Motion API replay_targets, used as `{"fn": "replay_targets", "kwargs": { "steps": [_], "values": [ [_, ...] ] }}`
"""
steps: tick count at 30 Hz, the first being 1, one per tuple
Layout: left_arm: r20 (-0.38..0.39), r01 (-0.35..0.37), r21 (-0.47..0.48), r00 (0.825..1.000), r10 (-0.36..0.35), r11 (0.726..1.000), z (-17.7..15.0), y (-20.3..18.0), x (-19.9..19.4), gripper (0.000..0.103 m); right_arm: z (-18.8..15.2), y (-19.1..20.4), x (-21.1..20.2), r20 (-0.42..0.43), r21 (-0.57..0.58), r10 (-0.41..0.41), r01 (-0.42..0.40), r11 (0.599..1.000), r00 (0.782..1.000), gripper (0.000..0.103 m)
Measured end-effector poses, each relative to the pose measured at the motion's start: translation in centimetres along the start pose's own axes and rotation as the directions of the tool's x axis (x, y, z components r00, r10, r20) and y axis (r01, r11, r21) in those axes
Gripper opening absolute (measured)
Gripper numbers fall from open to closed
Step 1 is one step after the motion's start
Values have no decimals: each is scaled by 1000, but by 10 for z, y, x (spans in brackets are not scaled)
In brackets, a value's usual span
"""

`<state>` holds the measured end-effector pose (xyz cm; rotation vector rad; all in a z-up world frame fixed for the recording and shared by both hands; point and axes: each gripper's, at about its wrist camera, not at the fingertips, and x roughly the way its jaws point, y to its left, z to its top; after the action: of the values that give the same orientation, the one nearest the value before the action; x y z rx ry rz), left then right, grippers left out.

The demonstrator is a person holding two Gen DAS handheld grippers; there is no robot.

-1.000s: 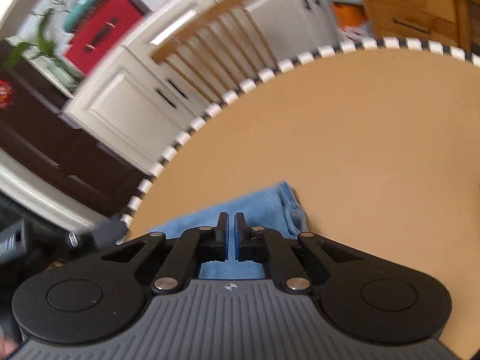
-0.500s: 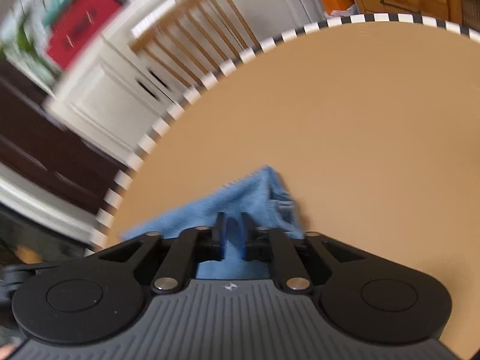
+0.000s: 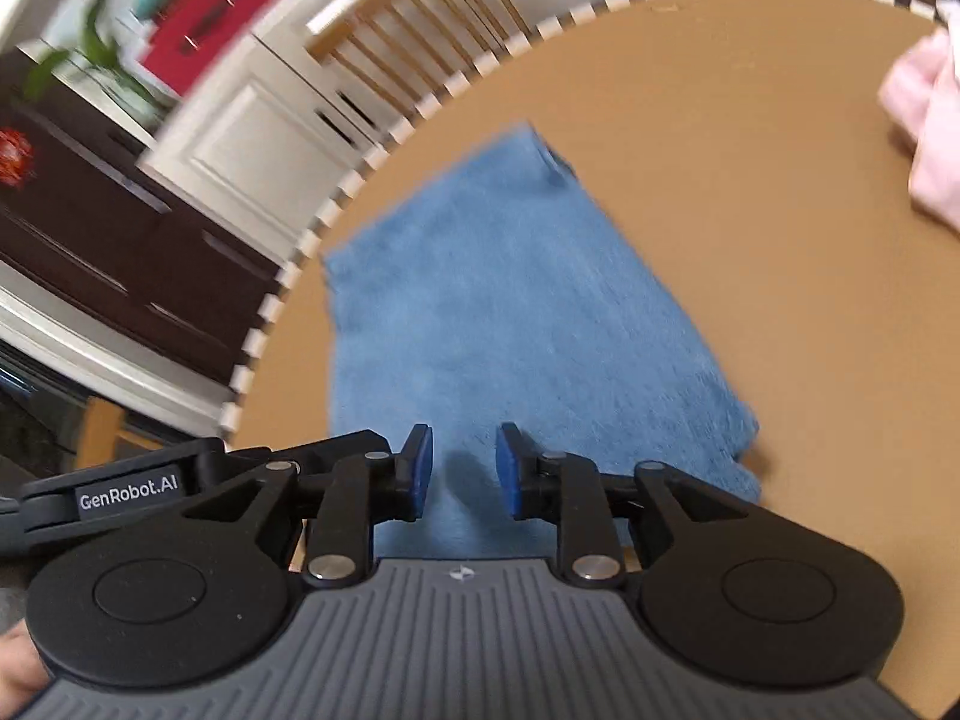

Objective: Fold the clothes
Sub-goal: 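Open both grippers over the jeans folded into a square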

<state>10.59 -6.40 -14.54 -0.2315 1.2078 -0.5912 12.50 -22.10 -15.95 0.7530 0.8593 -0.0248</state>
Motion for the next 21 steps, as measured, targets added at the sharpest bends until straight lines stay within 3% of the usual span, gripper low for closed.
{"fn": "replay_targets", "kwargs": {
  "steps": [3, 6, 8, 12, 16, 18, 21],
  "values": [
    [-21, -43, 10, 999, 44, 999, 0, -1, 12, 66, 0, -4, 10, -20, -4, -23, 23, 1000, 1000, 23],
    [-15, -82, 79, 996, 84, 994, -5, -7, 16, 67, 0, -7, 17, -29, -12, -40, 40, 999, 999, 15],
    [-11, -90, 95, 996, 91, 991, -7, -12, 19, 70, -2, -15, 17, -23, 18, -44, 44, 999, 999, 0],
    [-4, -94, 128, 995, 96, 987, -19, -18, 17, 83, -4, -26, 20, -22, 69, -9, 11, 998, 1000, 0],
    [7, -105, 128, 994, 105, 986, -19, -23, 22, 84, -6, -28, 21, -17, 101, 2, 0, 995, 1000, 0],
    [16, -112, 132, 994, 111, 985, -21, -24, 19, 84, -7, -33, 16, -1, 151, 39, -38, 988, 999, 7],
    [21, -120, 144, 993, 118, 982, -21, -27, 9, 84, -13, -41, -1, 59, 250, 84, -96, 964, 995, 36]
  ]
}}
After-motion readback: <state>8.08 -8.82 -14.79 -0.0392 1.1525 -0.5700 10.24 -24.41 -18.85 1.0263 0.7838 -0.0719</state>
